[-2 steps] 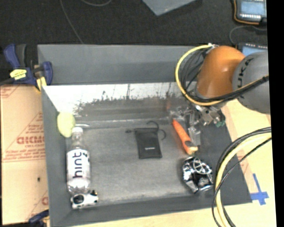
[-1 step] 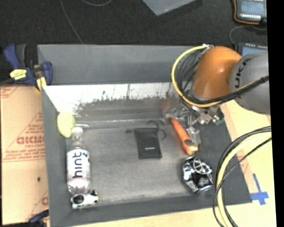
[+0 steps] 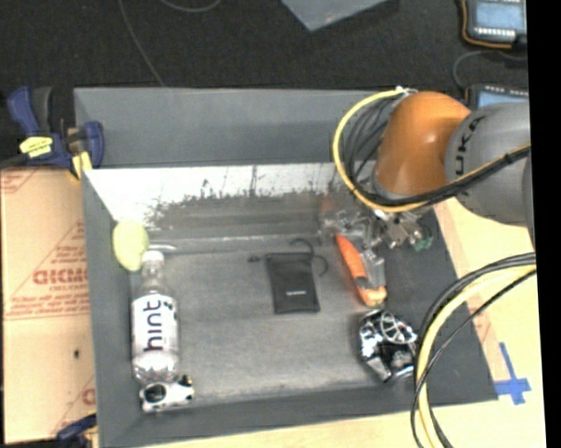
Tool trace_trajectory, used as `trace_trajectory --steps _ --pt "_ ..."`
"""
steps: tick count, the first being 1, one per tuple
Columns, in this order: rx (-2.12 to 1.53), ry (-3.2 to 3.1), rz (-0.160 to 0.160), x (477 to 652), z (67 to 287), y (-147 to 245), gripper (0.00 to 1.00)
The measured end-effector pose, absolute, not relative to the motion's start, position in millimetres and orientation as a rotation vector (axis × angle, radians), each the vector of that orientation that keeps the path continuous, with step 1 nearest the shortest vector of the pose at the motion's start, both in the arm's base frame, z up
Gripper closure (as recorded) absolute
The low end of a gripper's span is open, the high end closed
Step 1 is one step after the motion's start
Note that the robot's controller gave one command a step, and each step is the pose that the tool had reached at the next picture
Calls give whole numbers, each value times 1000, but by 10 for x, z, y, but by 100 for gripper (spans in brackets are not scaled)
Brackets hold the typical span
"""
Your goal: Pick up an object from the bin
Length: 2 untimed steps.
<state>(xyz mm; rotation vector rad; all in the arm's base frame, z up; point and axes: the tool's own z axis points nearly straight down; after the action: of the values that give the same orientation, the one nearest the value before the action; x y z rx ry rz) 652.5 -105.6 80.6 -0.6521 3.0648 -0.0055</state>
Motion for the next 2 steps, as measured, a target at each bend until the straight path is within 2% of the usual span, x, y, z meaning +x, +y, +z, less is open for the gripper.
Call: trace_trajectory --steps 2 --pt "-1211 2886 -16 6492 790 -978 0"
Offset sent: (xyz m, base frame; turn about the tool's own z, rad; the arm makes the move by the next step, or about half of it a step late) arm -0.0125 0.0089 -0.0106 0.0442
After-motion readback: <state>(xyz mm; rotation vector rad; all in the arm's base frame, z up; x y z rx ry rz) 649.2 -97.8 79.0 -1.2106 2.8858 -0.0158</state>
